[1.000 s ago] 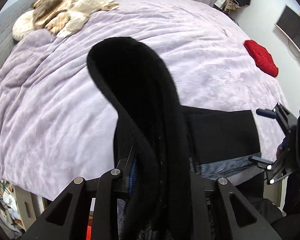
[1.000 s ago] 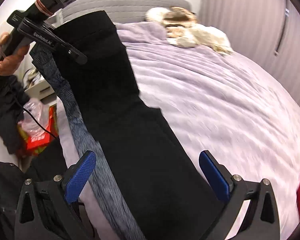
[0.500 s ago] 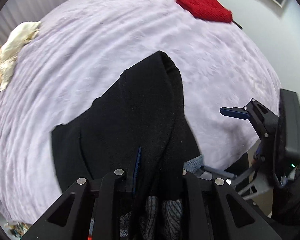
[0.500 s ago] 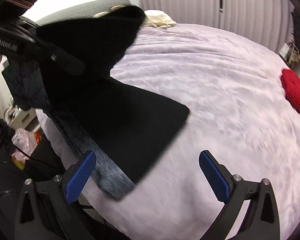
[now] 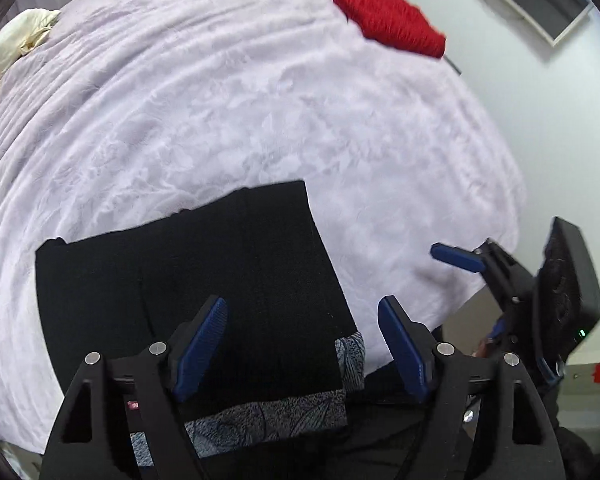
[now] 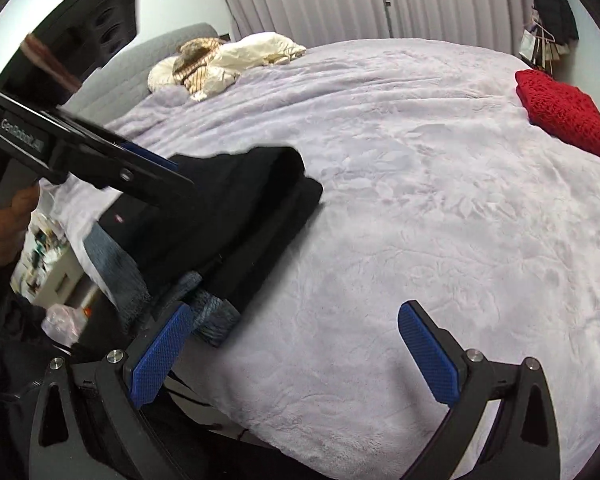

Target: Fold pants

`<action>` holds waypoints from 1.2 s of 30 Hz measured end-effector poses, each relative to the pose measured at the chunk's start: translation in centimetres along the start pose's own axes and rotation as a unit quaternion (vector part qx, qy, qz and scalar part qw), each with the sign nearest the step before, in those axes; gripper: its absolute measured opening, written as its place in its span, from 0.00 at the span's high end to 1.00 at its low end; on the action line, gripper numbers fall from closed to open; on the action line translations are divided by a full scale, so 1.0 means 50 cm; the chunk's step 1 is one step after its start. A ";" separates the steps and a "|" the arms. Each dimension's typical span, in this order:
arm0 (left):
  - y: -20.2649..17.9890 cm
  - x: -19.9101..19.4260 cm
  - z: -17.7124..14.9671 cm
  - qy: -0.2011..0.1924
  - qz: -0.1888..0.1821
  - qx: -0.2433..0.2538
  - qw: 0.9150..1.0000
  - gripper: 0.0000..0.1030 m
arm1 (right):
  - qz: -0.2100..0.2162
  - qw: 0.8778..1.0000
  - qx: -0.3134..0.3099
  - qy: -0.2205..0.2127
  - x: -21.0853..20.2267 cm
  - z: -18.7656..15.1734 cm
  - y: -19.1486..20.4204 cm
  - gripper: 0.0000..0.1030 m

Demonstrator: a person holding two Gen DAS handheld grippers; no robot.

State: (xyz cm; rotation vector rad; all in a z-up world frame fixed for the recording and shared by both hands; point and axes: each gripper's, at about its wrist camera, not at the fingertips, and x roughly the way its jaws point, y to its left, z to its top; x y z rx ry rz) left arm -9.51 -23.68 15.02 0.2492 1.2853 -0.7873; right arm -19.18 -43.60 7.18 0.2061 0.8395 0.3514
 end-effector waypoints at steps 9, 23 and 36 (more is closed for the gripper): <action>0.224 -0.003 -0.087 -0.039 0.172 -0.113 0.978 0.24 | 0.086 0.995 0.054 0.015 0.062 0.027 0.027 0.00; 0.309 0.040 -0.145 -0.058 0.146 -0.175 0.972 0.14 | 0.041 0.996 0.053 0.058 0.212 0.127 0.078 0.79; 0.308 0.035 -0.134 -0.071 0.157 -0.145 0.974 0.13 | 0.117 0.991 -0.004 0.063 0.041 0.046 0.170 0.28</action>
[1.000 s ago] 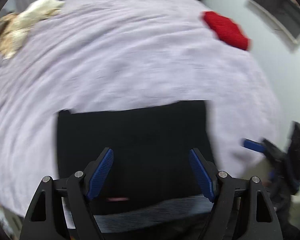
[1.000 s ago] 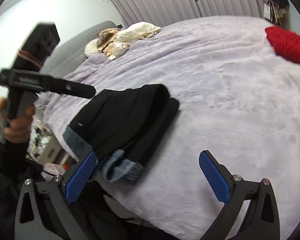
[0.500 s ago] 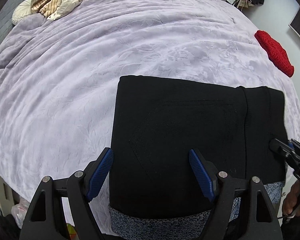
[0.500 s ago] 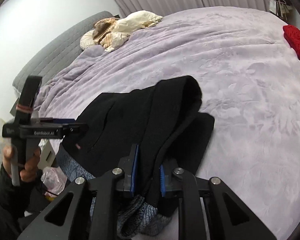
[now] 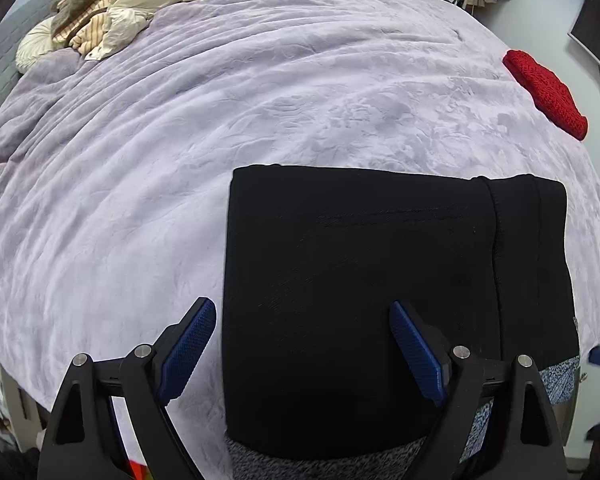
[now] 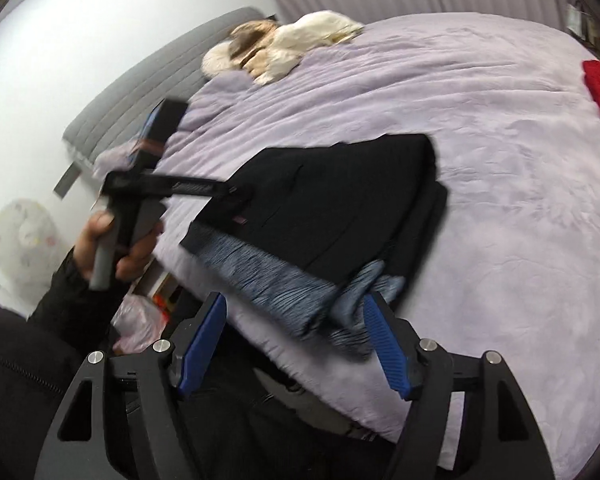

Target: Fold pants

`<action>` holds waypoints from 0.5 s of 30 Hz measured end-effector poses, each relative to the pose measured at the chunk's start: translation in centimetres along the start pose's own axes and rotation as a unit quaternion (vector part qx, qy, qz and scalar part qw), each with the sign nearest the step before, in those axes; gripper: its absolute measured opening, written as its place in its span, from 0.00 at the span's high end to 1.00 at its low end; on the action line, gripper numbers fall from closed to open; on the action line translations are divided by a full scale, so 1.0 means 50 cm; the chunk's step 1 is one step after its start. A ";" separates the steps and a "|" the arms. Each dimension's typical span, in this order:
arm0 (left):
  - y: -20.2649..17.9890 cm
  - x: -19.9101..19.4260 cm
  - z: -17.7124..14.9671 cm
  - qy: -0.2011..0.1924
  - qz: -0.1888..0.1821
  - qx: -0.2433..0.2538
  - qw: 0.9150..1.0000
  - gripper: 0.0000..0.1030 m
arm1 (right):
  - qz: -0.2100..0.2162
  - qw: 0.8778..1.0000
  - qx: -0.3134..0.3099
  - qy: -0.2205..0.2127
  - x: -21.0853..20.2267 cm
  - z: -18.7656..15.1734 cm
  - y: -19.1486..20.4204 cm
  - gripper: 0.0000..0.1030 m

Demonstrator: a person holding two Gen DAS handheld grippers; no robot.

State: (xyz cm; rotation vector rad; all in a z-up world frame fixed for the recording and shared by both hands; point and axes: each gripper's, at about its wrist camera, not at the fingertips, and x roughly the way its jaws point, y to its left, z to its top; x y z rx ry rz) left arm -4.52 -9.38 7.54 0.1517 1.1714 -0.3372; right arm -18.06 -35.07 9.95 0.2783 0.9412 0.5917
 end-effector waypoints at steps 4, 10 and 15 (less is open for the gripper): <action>-0.005 0.003 0.003 0.000 -0.001 -0.005 1.000 0.13 | 0.007 0.999 -0.001 0.041 0.061 -0.003 0.002 0.36; -0.007 -0.003 0.002 -0.001 -0.005 -0.001 1.000 0.13 | -0.003 0.999 0.021 0.044 0.095 0.010 -0.004 0.92; -0.018 -0.003 0.009 -0.008 0.001 0.011 1.000 0.13 | -0.015 0.999 0.026 0.027 0.054 0.013 -0.004 0.92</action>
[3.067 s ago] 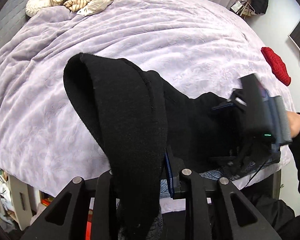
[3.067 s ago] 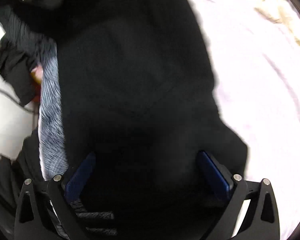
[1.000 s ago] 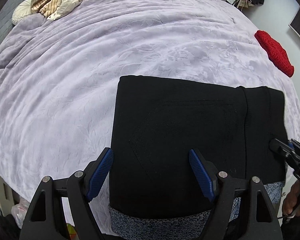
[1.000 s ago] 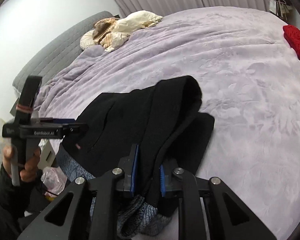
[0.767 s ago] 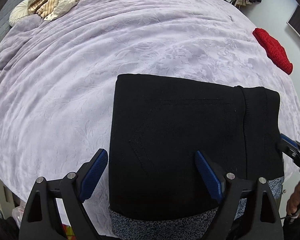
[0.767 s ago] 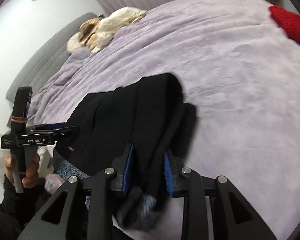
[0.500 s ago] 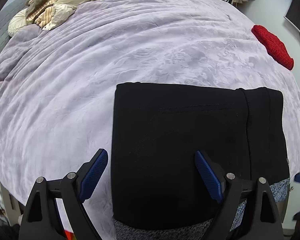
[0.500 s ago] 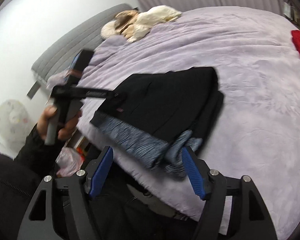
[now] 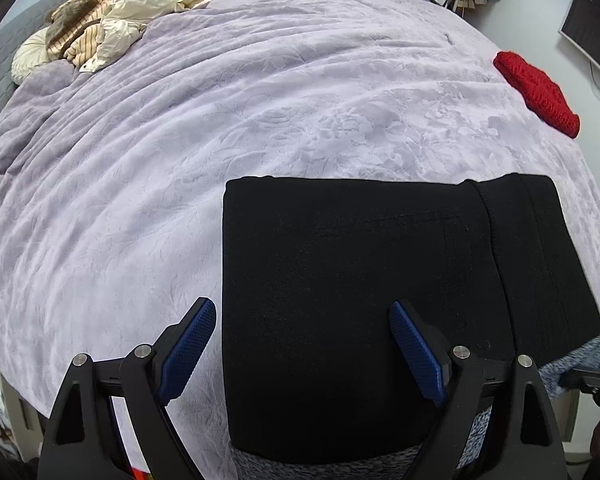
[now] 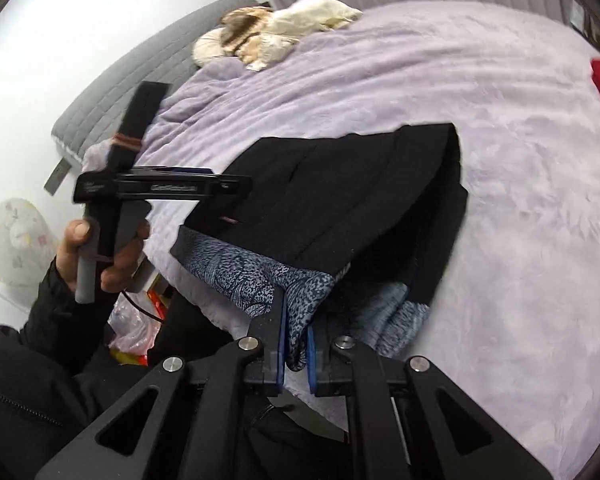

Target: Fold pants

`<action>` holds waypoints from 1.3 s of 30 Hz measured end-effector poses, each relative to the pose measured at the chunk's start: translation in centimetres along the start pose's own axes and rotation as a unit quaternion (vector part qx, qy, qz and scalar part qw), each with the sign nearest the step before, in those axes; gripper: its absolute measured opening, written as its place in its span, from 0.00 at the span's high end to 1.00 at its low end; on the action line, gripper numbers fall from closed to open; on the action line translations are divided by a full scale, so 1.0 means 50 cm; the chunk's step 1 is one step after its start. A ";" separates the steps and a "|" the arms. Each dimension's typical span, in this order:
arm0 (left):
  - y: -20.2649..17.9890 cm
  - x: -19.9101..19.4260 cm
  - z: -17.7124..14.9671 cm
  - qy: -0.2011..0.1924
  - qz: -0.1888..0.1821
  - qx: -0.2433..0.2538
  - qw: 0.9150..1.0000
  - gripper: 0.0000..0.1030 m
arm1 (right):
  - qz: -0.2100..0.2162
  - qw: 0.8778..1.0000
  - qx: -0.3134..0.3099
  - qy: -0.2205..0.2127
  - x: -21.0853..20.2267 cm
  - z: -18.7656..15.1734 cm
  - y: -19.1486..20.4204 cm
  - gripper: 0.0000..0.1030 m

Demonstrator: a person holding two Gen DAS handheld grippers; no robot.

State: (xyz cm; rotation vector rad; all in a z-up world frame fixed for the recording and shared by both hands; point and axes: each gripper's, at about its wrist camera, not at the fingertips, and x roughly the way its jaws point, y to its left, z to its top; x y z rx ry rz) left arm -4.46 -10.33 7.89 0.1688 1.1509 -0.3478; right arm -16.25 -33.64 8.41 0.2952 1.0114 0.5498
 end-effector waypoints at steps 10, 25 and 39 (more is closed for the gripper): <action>0.002 -0.022 0.015 -0.027 0.020 -0.010 0.999 0.08 | -0.106 0.993 -0.032 -0.040 -0.052 0.024 0.022 0.34; 0.001 0.095 0.071 -0.004 -0.028 0.002 1.000 0.08 | -0.104 0.984 -0.143 0.000 0.189 0.150 -0.024 0.03; -0.005 -0.004 0.019 -0.038 0.009 0.014 0.999 0.05 | -0.133 0.974 -0.179 -0.037 0.094 0.102 0.078 0.03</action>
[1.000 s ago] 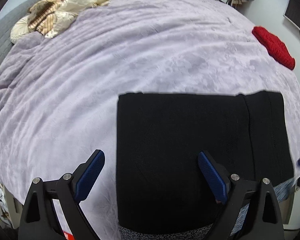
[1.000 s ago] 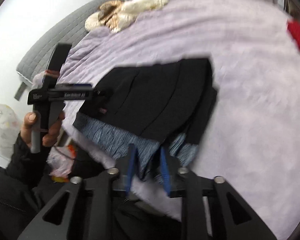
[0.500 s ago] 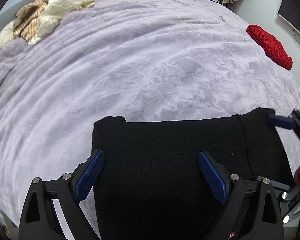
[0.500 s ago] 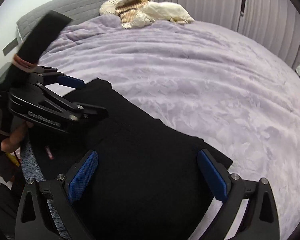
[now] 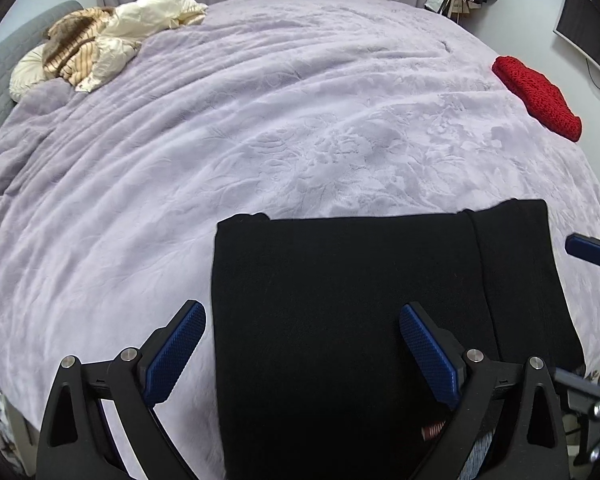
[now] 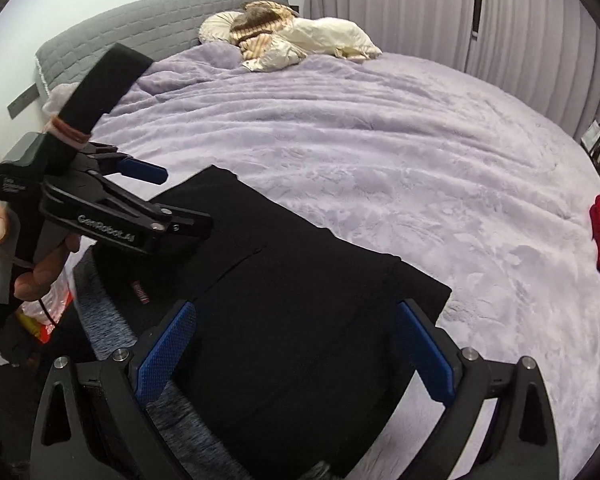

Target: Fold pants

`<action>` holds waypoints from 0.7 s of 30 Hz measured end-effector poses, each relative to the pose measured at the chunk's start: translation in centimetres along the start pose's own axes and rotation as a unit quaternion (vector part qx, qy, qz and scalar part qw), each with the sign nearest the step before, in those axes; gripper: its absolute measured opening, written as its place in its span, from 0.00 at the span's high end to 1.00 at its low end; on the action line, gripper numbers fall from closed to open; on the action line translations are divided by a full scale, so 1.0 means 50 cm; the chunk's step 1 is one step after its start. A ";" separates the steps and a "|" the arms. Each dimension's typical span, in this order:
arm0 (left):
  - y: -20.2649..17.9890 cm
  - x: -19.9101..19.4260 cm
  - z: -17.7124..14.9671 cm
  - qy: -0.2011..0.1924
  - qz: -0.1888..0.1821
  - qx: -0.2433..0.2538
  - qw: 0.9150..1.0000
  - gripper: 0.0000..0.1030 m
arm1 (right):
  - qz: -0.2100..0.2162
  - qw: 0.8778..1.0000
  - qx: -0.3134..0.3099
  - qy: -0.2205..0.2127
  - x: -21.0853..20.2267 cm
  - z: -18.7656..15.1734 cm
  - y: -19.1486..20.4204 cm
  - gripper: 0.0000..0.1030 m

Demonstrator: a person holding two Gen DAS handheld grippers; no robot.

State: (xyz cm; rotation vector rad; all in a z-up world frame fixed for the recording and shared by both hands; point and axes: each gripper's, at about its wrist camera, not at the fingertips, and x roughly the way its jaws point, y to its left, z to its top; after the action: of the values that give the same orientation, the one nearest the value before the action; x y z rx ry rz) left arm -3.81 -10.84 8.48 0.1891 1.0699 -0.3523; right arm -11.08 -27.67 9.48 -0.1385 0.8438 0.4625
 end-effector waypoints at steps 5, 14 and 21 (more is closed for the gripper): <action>0.006 -0.018 -0.043 0.001 0.022 -0.002 1.000 0.05 | 0.015 0.999 -0.025 0.017 -0.016 -0.042 0.064 0.03; 0.026 -0.009 -0.079 0.011 -0.006 -0.027 1.000 0.04 | -0.032 0.996 -0.073 0.050 0.024 -0.110 0.104 0.03; 0.043 -0.088 -0.114 -0.020 0.010 -0.015 1.000 0.04 | 0.030 0.999 -0.037 0.022 -0.066 -0.085 0.098 0.03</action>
State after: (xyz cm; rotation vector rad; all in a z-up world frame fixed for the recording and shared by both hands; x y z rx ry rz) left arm -9.61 -6.20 9.62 0.1654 1.0323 -0.3218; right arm -18.07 -25.69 9.43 -0.1936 0.8764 0.5489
